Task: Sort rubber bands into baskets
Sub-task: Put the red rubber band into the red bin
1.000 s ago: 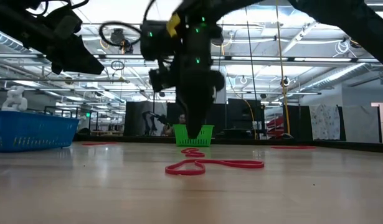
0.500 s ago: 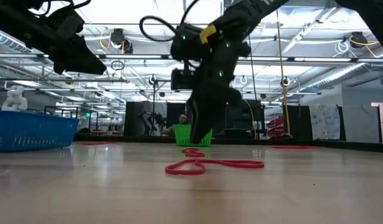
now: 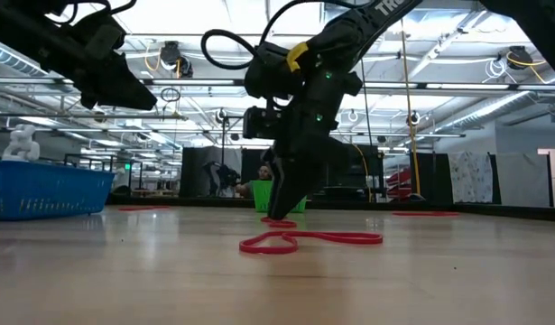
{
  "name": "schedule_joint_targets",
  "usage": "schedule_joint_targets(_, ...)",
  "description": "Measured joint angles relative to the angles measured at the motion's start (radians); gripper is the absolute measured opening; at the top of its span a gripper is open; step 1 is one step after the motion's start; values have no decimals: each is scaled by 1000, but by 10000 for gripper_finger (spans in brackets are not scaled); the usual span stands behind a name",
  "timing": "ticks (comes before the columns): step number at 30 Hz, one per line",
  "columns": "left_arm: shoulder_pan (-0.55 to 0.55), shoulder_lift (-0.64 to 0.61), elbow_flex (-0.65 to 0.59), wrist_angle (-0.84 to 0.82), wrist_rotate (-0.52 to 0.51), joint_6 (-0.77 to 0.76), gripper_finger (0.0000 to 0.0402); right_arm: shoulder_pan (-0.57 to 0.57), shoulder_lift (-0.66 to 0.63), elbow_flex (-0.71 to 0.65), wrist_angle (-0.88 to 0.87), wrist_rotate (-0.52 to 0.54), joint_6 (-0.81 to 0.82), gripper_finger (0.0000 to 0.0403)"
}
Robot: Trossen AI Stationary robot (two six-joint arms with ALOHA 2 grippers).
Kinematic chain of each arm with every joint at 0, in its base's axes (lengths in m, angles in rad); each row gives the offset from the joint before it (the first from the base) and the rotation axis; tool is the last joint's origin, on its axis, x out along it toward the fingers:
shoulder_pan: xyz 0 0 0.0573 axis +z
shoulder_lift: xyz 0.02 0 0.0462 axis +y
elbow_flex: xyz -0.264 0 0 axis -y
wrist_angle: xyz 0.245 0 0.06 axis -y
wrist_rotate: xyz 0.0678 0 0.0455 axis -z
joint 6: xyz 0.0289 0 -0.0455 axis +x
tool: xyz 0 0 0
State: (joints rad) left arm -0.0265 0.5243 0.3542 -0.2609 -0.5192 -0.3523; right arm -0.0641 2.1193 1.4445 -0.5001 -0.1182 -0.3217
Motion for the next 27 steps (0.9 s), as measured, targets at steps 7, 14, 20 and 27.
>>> schedule_joint_targets(7, 0, 0, 0, -5, 13, 1, 132, -9, 1, 1, -20, -45, 14, 7)
schedule_joint_targets(14, 0, 0, 0, 24, 18, 62, 132, -6, -19, -2, -70, -46, 63, 2)
schedule_joint_targets(20, 0, 2, 0, 32, 18, 73, 132, 2, -70, -1, -89, -43, 92, 1)
schedule_joint_targets(27, 0, 5, 0, 36, 25, 92, 132, 34, -144, -2, -85, -39, 102, 0)
